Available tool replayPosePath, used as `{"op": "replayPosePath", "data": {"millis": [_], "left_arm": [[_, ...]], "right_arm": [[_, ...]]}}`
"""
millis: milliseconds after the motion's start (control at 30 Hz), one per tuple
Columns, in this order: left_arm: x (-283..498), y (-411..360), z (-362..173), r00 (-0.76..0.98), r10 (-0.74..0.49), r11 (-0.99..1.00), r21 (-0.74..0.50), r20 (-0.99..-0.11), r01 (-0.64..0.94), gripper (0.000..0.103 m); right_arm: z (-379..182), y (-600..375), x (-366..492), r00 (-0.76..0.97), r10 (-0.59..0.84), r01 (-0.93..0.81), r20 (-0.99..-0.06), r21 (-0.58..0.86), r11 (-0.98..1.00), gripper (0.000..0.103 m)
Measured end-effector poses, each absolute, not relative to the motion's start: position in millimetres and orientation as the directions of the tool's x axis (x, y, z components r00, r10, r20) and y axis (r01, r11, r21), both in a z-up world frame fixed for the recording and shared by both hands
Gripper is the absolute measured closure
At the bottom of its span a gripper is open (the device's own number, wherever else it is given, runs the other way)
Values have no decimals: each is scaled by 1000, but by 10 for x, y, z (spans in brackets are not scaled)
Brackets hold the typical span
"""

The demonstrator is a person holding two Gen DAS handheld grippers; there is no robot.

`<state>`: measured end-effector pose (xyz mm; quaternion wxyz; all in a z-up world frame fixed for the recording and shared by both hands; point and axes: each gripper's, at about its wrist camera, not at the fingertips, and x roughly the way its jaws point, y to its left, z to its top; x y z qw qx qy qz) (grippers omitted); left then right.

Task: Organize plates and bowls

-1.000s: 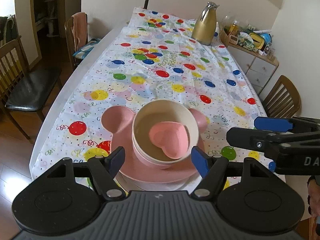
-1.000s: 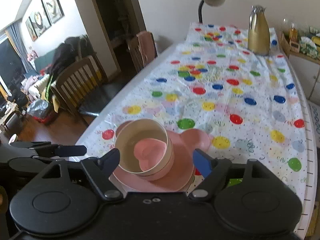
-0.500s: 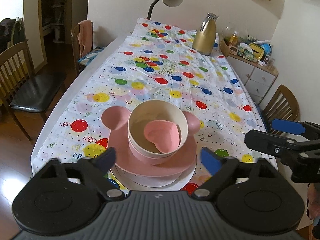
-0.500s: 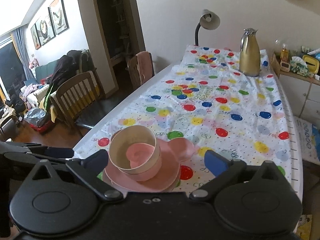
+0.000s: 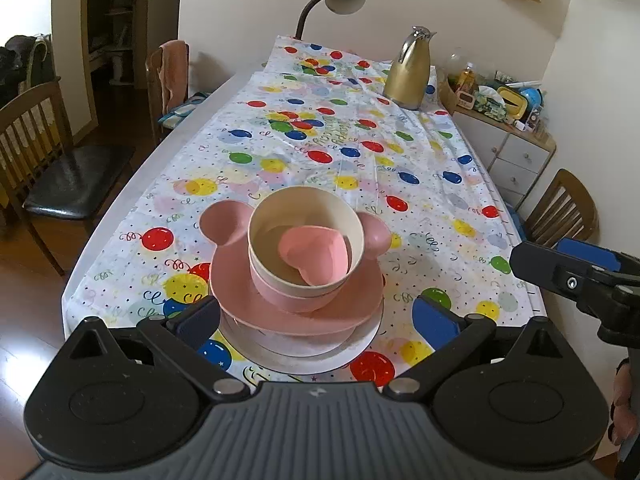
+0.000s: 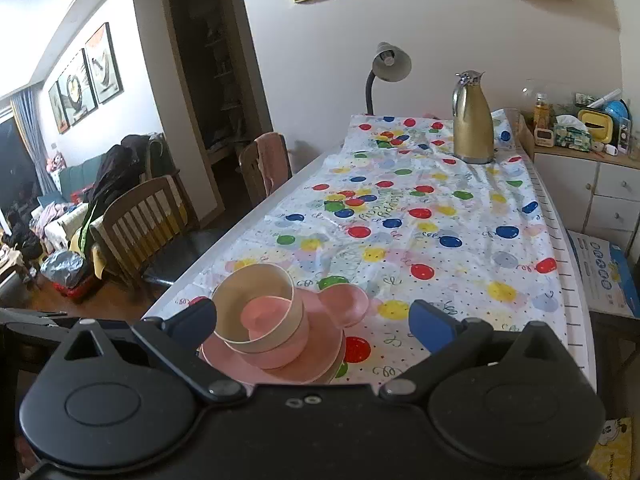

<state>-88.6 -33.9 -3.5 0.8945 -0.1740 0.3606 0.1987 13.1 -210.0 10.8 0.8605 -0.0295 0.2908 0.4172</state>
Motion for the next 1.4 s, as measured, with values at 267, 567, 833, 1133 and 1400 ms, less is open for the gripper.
{"op": "replayPosePath", "data": {"millis": [267, 567, 833, 1133, 1400], "left_arm": [[-940, -411, 18, 672, 265, 857, -150, -692, -493, 0], [-941, -441, 38, 669, 279, 856, -137, -688, -498, 0], [-940, -456, 24, 666, 274, 857, -138, -694, -497, 0], [-903, -451, -4, 659, 265, 856, -142, -704, -497, 0], [-891, -428, -18, 657, 256, 855, -152, -709, -496, 0]], "right_arm": [[38, -2176, 75, 509, 674, -690, -534, 215, 691, 0], [51, -2165, 44, 525, 670, -692, -525, 196, 695, 0], [47, -2166, 45, 524, 669, -690, -527, 196, 696, 0], [46, -2164, 51, 523, 669, -691, -528, 197, 696, 0], [50, -2161, 51, 524, 667, -689, -530, 197, 698, 0]]}}
